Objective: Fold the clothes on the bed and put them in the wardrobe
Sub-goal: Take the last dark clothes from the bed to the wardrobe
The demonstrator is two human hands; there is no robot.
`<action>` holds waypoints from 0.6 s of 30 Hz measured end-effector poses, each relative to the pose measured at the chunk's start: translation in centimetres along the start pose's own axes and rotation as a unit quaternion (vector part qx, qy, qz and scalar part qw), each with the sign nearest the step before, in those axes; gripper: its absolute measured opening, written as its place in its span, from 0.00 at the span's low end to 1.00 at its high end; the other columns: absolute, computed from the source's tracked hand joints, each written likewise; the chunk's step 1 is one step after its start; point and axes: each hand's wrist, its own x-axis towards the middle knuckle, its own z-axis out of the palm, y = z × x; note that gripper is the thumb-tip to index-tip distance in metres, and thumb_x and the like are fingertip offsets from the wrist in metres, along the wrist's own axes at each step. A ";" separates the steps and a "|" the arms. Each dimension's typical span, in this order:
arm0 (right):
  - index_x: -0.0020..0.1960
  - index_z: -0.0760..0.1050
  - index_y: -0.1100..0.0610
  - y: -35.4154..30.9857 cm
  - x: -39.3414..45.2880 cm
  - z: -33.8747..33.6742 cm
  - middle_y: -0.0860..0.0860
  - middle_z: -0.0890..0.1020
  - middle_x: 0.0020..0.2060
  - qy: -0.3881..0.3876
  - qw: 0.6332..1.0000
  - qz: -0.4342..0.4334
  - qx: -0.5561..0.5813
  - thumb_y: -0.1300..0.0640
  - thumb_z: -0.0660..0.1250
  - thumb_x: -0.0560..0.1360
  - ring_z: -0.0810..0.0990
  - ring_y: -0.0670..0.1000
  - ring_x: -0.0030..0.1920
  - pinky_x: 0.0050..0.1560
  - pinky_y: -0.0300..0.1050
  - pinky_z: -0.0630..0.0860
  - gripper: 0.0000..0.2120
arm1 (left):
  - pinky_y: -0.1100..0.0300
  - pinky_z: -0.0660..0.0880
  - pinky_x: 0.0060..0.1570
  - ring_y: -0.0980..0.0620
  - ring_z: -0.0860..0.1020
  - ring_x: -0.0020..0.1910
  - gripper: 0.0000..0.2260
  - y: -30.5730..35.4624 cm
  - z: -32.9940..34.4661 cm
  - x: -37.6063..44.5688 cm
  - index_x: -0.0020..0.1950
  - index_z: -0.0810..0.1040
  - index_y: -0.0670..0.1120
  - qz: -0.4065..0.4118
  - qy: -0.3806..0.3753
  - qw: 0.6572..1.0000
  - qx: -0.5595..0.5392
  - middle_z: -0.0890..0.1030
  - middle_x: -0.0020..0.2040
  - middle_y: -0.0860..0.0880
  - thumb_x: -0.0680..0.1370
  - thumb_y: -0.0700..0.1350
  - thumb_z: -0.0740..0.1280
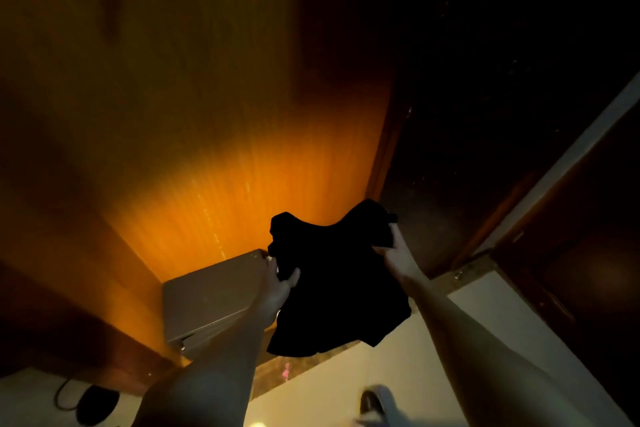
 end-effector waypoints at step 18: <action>0.77 0.55 0.47 -0.9 21.2 -0.3 0.52 0.71 0.69 -0.230 0.972 0.015 -0.040 0.59 0.62 0.81 0.74 0.54 0.65 0.52 0.42 0.75 0.28 | 0.52 0.75 0.60 0.52 0.75 0.63 0.47 1.3 5.4 8.9 0.69 0.66 0.55 0.084 0.192 0.978 0.003 0.74 0.66 0.54 0.55 0.67 0.79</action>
